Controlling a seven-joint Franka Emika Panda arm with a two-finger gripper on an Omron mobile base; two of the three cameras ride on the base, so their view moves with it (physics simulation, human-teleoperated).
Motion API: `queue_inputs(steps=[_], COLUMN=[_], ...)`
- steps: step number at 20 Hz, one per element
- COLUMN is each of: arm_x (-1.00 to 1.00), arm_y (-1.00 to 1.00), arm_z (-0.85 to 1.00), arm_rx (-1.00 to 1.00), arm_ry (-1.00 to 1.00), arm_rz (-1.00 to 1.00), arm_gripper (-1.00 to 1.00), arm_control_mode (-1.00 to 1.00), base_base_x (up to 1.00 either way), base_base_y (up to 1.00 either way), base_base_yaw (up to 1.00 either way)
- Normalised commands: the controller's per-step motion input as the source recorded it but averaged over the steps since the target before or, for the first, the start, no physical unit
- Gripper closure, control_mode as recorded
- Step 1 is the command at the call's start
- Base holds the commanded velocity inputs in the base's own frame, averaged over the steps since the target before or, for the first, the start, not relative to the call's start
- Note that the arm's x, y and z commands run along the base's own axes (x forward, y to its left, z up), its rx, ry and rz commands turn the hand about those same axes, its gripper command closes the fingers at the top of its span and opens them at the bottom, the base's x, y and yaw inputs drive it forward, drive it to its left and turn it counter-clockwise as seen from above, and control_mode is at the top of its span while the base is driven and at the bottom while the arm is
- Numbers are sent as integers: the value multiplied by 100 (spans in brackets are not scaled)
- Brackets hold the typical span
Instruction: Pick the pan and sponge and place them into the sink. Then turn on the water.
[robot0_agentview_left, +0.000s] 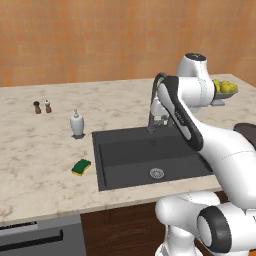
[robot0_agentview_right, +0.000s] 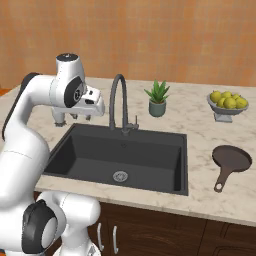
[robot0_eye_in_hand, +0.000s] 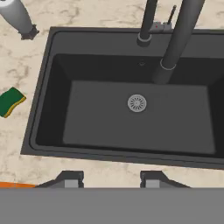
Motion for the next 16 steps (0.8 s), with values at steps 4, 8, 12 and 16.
queue_inputs(steps=[4, 8, 12, 16], arm_x=[0, 0, 12, 51], arm_y=[50, 100, 100, 100], arm_z=[-22, -29, -29, -49], arm_rx=[0, -10, -14, -9], arm_ry=[4, 11, 25, 23], arm_rz=[-5, -17, -21, -22], arm_gripper=[-100, -100, -100, -100], arm_control_mode=[-100, -100, -100, -100], base_base_x=[0, 0, 0, 0], base_base_y=[0, 0, 0, 0], base_base_yaw=[0, 0, 0, 0])
